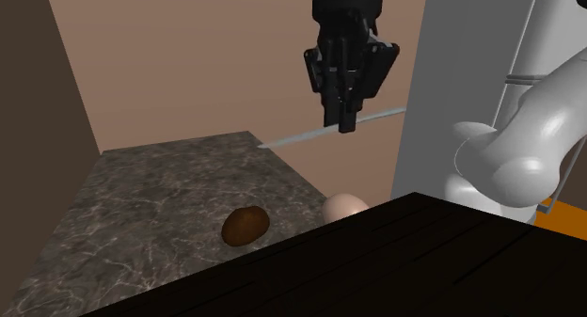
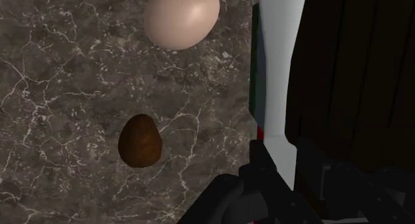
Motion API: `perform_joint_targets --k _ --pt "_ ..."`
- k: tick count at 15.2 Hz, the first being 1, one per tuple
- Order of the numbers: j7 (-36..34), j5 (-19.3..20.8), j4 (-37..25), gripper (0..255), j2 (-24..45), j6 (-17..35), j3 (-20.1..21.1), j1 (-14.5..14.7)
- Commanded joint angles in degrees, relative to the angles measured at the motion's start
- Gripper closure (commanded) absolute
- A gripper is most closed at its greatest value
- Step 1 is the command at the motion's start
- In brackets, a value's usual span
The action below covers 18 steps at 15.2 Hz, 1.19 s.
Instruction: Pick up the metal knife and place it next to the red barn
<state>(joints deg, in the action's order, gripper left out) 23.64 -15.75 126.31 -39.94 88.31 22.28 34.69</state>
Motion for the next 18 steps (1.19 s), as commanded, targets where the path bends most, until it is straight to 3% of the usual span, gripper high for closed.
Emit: perform_joint_targets --k 1,10,18 --pt "-2.63 -1.56 -0.24 255 -1.18 -0.87 1.88 1.01" --pt "-14.39 -8.66 -2.39 255 -4.36 -2.98 11.17 4.72" --pt "-25.59 -14.05 -8.38 255 -3.33 -3.57 20.99 5.74"
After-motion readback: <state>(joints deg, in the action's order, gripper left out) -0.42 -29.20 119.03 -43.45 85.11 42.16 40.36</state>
